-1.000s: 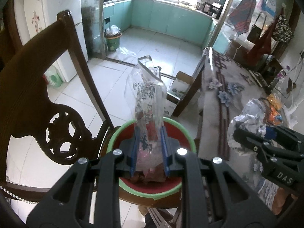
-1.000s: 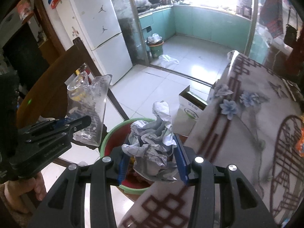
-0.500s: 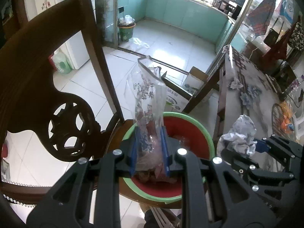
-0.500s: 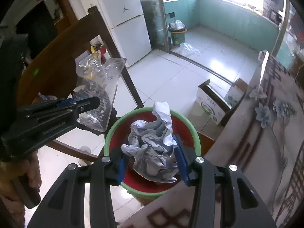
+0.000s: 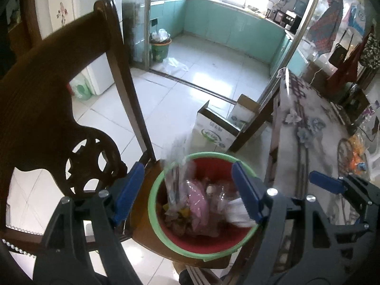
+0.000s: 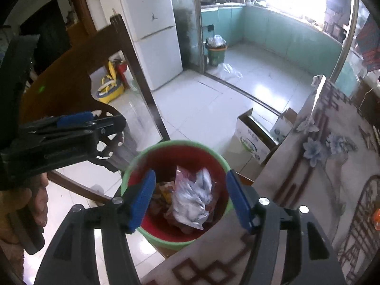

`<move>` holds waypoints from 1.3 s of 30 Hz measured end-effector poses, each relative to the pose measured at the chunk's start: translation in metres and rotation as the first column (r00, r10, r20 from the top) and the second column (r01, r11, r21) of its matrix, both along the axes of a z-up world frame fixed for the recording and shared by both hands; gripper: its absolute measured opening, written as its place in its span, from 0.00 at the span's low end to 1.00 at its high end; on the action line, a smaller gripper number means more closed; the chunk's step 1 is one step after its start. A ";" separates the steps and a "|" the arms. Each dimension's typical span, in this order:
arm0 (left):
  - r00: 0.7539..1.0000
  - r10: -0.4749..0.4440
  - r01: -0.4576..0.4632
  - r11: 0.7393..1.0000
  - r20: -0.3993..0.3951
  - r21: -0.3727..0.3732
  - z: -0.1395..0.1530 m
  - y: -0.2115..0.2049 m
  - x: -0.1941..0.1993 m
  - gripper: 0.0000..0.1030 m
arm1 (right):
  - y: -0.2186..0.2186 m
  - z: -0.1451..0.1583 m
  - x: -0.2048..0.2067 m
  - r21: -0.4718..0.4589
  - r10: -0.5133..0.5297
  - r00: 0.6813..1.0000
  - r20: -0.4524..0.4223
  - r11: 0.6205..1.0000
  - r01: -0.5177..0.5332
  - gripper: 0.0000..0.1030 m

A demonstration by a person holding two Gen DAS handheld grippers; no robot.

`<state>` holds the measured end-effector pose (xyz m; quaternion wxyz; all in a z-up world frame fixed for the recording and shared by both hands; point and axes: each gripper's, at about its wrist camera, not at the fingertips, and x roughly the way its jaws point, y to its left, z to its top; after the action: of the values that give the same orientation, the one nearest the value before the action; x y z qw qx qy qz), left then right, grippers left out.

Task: Collect trash
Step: 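Grasp the orange chip bag with the left tool while the right tool grasps the blue-white wrapper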

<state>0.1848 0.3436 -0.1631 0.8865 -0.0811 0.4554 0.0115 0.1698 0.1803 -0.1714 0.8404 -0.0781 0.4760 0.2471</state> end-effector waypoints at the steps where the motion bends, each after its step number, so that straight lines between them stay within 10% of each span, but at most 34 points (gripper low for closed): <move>1: 1.000 -0.003 0.003 1.000 0.009 0.002 0.005 -0.002 -0.003 0.71 | -0.004 0.005 -0.003 0.003 -0.009 1.000 0.013 1.000 0.009 0.62; 13: 0.986 -0.159 0.160 0.987 0.052 -0.009 0.035 -0.078 -0.047 0.71 | -0.100 0.034 -0.056 0.043 -0.209 0.977 0.036 0.977 0.207 0.69; 24: 0.922 -0.380 0.382 0.924 0.068 -0.011 0.044 -0.229 -0.082 0.71 | -0.258 0.042 -0.123 -0.017 -0.441 0.895 0.060 0.896 0.443 0.76; 34: 0.867 -0.496 0.497 0.868 0.044 -0.013 0.034 -0.369 -0.113 0.71 | -0.463 -0.026 -0.183 -0.222 -0.716 0.694 -0.073 0.690 0.689 0.88; 39: 0.844 -0.537 0.537 0.843 0.005 -0.018 0.026 -0.426 -0.112 0.73 | -0.494 -0.072 -0.191 -0.318 -0.679 0.716 -0.162 0.723 0.613 0.87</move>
<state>0.0725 -0.0824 -0.1367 0.8535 0.0411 0.4601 -0.2413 -0.0217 -0.3133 -0.2435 0.7850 0.0268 0.6080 -0.1161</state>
